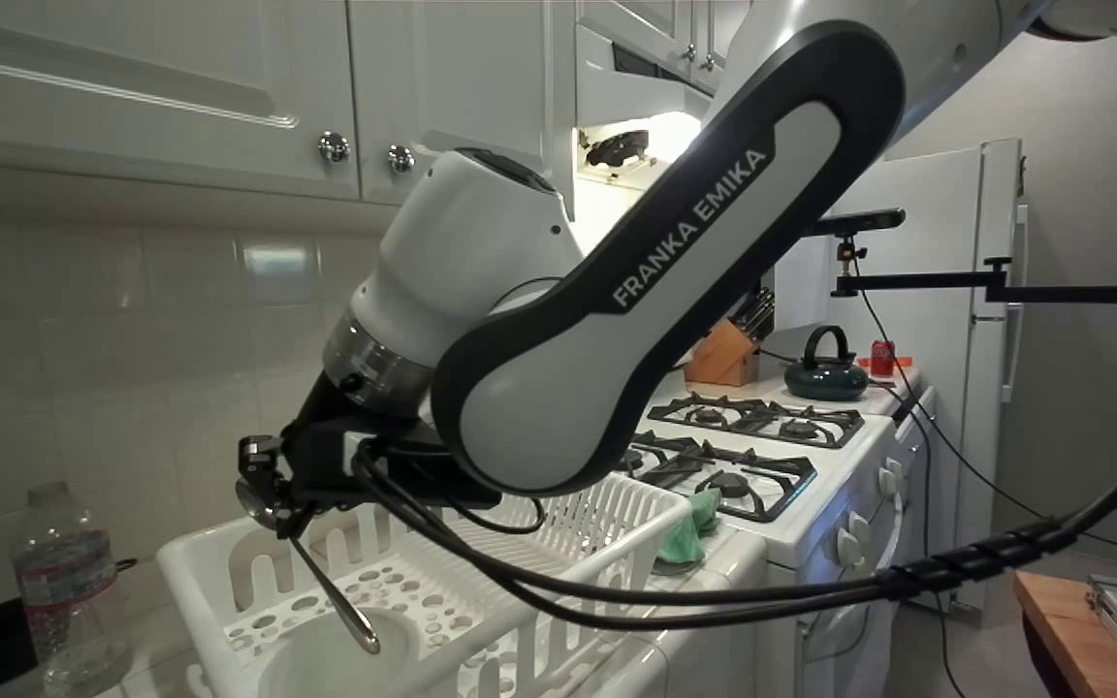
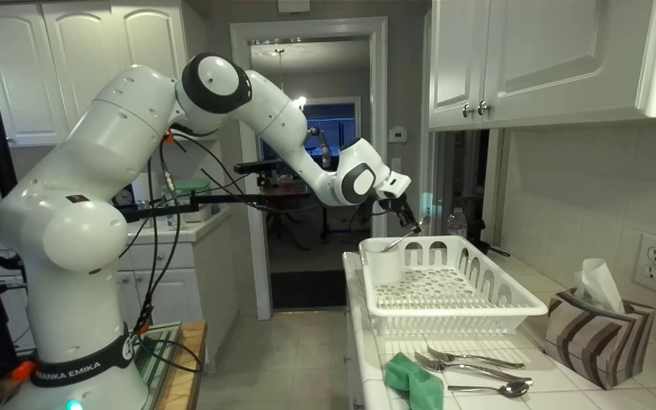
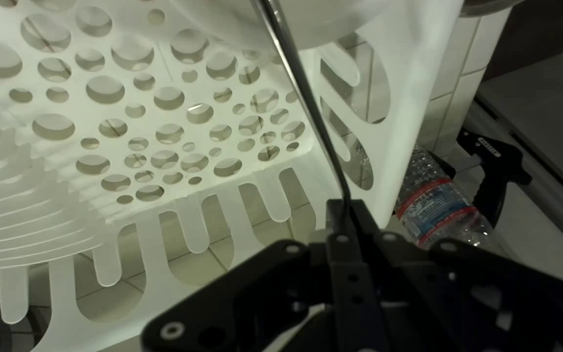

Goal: Put two silver spoons in the cutlery holder on the dishrack.

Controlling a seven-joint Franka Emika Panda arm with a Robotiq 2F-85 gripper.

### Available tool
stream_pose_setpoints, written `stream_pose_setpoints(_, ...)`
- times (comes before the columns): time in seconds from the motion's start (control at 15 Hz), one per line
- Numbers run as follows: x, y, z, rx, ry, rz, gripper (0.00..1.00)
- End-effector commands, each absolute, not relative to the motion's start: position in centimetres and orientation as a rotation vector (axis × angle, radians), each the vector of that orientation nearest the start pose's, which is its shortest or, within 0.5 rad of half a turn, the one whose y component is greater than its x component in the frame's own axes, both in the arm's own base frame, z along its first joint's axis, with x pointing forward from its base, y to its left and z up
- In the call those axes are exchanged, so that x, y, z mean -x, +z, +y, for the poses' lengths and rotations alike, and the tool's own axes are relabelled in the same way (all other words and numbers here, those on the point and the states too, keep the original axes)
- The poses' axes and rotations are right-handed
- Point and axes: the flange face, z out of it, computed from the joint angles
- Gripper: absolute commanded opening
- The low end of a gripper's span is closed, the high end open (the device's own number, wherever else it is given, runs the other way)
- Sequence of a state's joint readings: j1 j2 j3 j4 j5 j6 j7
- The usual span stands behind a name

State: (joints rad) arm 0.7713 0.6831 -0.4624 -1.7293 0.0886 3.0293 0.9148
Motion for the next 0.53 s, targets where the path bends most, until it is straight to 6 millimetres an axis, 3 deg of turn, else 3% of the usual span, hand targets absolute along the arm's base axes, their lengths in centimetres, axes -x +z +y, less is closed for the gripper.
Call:
stream_pose_setpoints(0.0,-66.6,29.7,27.6,2.662,-1.010,0.656,0.01)
stream_pose_setpoints(0.47,-66.0,28.7,28.7,2.691,-1.006,0.613,0.01)
